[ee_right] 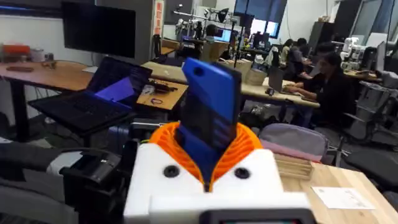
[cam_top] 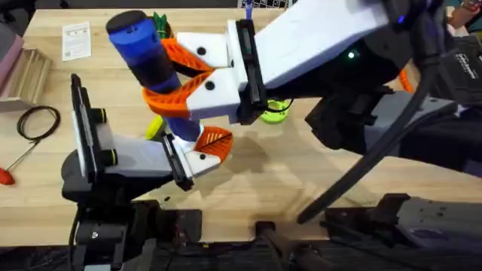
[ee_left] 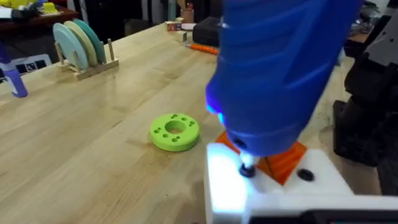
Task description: Pick up the gripper from the table and insert it into the empty holder that is missing its gripper. Then pick up a screw, insert it into the mounting hole, and use the screwdriver to tighten it. Finally, clean up the table by picking up the vegetable and placing it into the bucket.
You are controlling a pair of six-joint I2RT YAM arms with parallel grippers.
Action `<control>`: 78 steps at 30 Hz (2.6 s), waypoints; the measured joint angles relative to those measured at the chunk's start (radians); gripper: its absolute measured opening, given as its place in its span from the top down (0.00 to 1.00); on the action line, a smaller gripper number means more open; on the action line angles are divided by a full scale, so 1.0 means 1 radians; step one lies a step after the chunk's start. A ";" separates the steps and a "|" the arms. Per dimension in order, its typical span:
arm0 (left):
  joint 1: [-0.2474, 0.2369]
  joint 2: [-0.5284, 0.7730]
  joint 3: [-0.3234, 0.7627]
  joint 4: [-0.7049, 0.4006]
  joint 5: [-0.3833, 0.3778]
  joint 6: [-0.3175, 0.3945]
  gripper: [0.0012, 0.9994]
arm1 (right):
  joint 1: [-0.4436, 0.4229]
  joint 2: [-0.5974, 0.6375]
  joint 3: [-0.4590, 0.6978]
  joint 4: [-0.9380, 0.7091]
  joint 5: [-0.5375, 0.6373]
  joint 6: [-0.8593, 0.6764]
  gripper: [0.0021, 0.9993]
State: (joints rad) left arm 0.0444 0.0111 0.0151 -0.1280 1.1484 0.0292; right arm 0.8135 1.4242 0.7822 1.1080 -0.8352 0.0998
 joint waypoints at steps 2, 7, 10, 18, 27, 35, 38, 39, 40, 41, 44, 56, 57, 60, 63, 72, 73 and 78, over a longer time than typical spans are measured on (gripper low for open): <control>0.000 0.000 0.000 0.000 0.000 0.000 0.99 | 0.000 0.000 0.000 0.005 0.000 0.000 0.98; 0.000 0.000 0.000 0.000 0.000 0.000 0.99 | 0.000 0.000 0.000 0.069 -0.001 0.001 0.98; 0.000 0.000 0.000 0.000 0.000 0.000 0.99 | 0.000 0.000 0.000 0.101 0.000 0.006 0.98; 0.000 0.000 0.000 0.000 0.000 0.000 0.99 | 0.000 0.000 0.000 0.074 -0.001 0.027 0.98; 0.000 0.000 0.000 0.000 0.000 0.000 0.99 | -0.005 0.000 0.004 0.045 -0.008 0.051 0.98; 0.000 0.000 0.000 0.000 0.000 0.000 0.99 | -0.016 0.000 0.009 0.003 -0.023 0.051 0.98; 0.000 0.000 0.000 0.000 0.000 0.000 0.99 | -0.016 0.000 0.010 -0.001 -0.023 0.047 0.98; 0.000 0.000 0.000 0.000 0.000 0.000 0.99 | -0.016 0.000 0.011 -0.002 -0.024 0.046 0.98; 0.000 0.000 0.000 0.000 0.000 0.000 0.99 | -0.016 0.000 0.012 -0.002 -0.024 0.045 0.98; 0.000 0.000 0.000 0.000 0.000 0.000 0.99 | -0.016 0.000 0.012 -0.002 -0.024 0.043 0.98; 0.000 0.000 0.000 0.000 0.000 0.000 0.99 | -0.016 0.000 0.012 -0.003 -0.024 0.041 0.98; 0.000 0.000 0.000 0.000 0.000 0.000 0.99 | -0.016 0.000 0.014 -0.006 -0.026 0.029 0.98; 0.000 0.000 0.000 0.000 0.000 0.000 0.99 | -0.016 0.000 0.014 -0.006 -0.026 0.029 0.98; 0.000 0.000 0.000 0.000 0.000 0.000 0.99 | -0.016 0.000 0.014 -0.001 -0.026 0.029 0.98; 0.000 0.000 0.000 0.000 0.000 0.000 0.99 | -0.016 0.003 0.014 0.025 -0.027 0.033 0.98; 0.000 0.000 0.000 0.000 0.000 0.000 0.99 | -0.016 0.003 0.014 0.043 -0.027 0.050 0.98; 0.000 0.000 0.000 0.000 0.000 0.000 0.99 | -0.016 0.003 0.014 0.043 -0.027 0.050 0.98; 0.000 0.000 0.000 0.000 0.000 0.000 0.99 | -0.016 0.003 0.014 0.041 -0.027 0.050 0.98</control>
State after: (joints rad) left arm 0.0444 0.0109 0.0151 -0.1280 1.1488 0.0292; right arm 0.7971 1.4270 0.7959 1.1488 -0.8619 0.1497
